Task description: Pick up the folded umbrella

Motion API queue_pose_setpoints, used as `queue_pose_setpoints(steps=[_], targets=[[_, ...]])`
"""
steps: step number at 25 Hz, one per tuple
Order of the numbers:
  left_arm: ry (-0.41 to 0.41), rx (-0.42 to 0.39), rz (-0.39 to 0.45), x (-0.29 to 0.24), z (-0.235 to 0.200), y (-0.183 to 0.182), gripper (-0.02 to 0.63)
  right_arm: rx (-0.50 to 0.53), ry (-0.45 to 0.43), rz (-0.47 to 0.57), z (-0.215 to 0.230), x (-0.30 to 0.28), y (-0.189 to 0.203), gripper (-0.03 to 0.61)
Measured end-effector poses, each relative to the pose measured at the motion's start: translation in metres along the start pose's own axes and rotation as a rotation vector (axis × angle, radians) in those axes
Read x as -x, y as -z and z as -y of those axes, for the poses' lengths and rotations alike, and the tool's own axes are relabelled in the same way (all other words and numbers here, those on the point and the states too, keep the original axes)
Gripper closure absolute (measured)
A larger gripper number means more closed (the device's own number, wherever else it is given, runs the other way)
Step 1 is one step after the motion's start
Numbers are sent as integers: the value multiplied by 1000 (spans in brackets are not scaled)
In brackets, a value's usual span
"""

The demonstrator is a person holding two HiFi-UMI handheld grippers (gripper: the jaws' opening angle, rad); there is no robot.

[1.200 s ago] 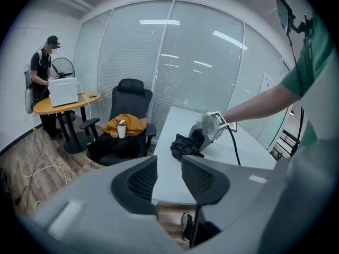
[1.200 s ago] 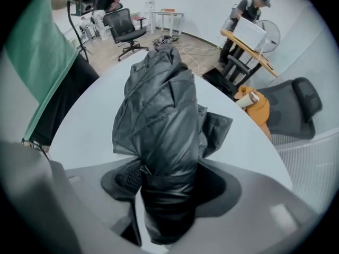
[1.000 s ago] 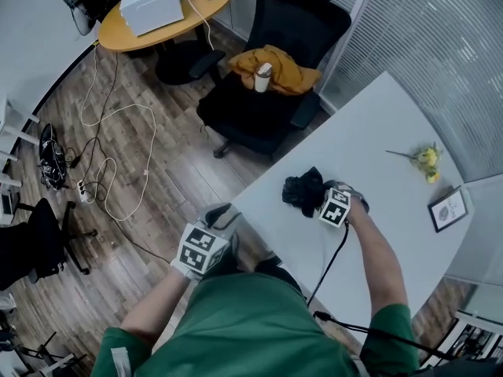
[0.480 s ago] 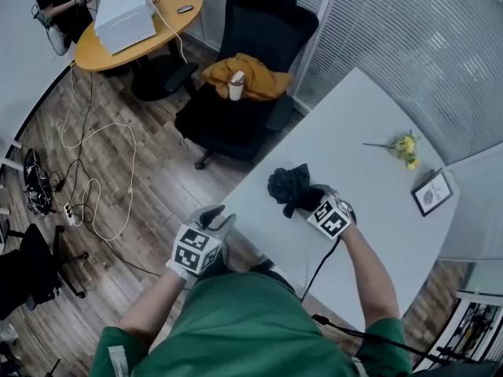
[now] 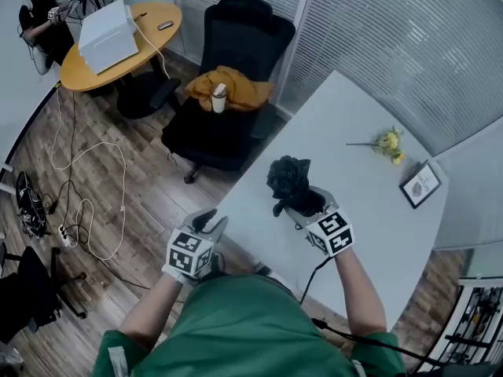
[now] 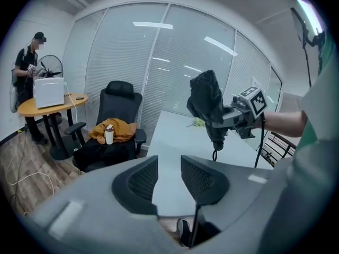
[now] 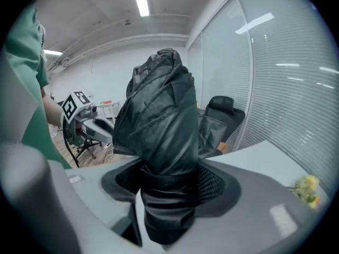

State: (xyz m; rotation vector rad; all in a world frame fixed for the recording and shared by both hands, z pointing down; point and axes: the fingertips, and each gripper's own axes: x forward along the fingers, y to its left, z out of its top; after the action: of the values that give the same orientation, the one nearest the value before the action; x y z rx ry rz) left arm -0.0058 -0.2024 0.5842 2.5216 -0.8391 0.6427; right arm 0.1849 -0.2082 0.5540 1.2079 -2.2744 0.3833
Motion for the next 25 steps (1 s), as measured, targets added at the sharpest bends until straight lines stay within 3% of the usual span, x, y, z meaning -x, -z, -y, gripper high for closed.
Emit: queue_pose_setpoints(steps=[5,13,20,25], targets=[[-12,23,30,3,-11,-12,472,-68,77,137,1,27,-42,298],[22,14,135,13,-3,-60,474,-76,117,277,-9,60,-83,298],[58,50,215,18,7,-91,483,-376,75,432,-4,81,-104,298],[68,52,223,23,12,-92,486,-431,97,480,2,100,-109,298]])
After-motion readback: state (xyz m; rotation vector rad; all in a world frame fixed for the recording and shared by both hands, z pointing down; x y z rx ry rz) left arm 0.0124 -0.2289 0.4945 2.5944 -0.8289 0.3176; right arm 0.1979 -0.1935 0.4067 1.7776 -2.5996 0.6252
